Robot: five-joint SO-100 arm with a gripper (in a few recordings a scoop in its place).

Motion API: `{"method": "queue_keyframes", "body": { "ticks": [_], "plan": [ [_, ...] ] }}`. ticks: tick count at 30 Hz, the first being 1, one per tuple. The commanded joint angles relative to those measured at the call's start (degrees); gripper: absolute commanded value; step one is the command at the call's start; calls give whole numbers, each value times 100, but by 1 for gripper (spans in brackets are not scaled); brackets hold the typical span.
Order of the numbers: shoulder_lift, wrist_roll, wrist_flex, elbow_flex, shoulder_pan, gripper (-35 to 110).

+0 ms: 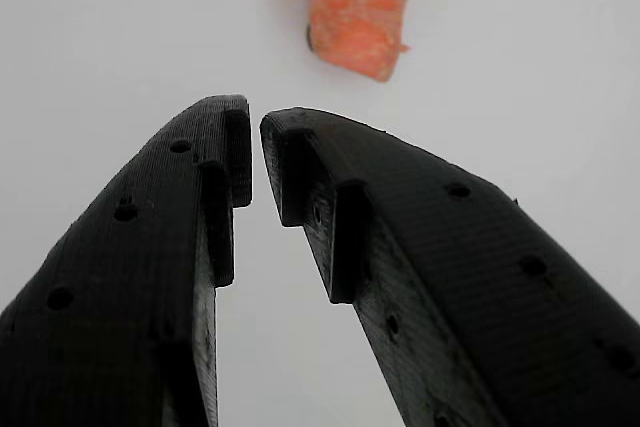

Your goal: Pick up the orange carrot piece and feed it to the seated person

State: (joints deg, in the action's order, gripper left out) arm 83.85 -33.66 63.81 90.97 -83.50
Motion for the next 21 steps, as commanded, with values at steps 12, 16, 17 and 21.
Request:
{"method": "queue_keyframes", "body": {
  "ticks": [12, 16, 17, 21],
  "plan": [
    [-501, -44, -53, -879, -149, -2],
    [-492, -97, -105, -967, -123, -2],
    [-492, -97, -185, -967, -88, -1],
    [-492, -79, -633, -888, -44, 5]
  ]
}}
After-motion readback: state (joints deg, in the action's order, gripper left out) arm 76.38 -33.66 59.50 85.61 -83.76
